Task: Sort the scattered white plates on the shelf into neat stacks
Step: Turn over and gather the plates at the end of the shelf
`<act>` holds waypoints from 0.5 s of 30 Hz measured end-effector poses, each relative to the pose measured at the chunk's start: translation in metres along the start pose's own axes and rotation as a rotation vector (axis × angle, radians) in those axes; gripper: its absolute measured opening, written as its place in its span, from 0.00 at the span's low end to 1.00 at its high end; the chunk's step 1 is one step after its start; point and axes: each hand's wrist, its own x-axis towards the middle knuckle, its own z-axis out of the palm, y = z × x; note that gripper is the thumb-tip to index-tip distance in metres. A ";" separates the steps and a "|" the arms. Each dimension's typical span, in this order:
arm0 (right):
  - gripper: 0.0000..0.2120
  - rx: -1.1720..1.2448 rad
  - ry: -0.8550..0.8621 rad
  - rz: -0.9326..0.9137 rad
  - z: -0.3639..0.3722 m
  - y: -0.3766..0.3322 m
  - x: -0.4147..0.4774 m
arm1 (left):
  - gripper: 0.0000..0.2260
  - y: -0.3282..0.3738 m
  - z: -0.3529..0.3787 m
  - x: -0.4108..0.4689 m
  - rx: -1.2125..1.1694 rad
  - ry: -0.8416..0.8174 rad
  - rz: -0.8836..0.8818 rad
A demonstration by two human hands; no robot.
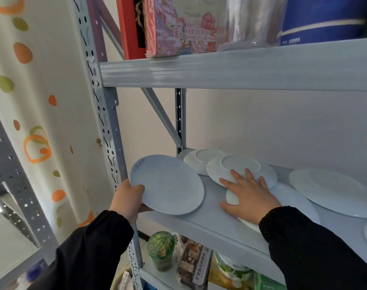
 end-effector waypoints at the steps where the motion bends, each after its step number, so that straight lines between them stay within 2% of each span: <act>1: 0.37 -0.003 -0.002 0.001 0.000 0.000 0.000 | 0.16 -0.003 0.000 0.002 -0.014 0.006 -0.013; 4: 0.37 0.001 -0.004 0.002 0.000 0.000 0.001 | 0.17 -0.010 -0.002 0.011 0.032 0.038 -0.016; 9: 0.37 -0.002 -0.006 0.001 0.000 0.000 0.001 | 0.16 -0.016 -0.008 0.022 0.393 0.086 0.072; 12: 0.37 0.000 -0.010 0.003 -0.001 -0.001 0.001 | 0.27 -0.015 -0.008 0.024 0.605 0.097 0.125; 15: 0.37 0.003 -0.004 0.002 0.001 0.000 0.001 | 0.33 -0.015 -0.004 0.024 0.705 0.083 0.162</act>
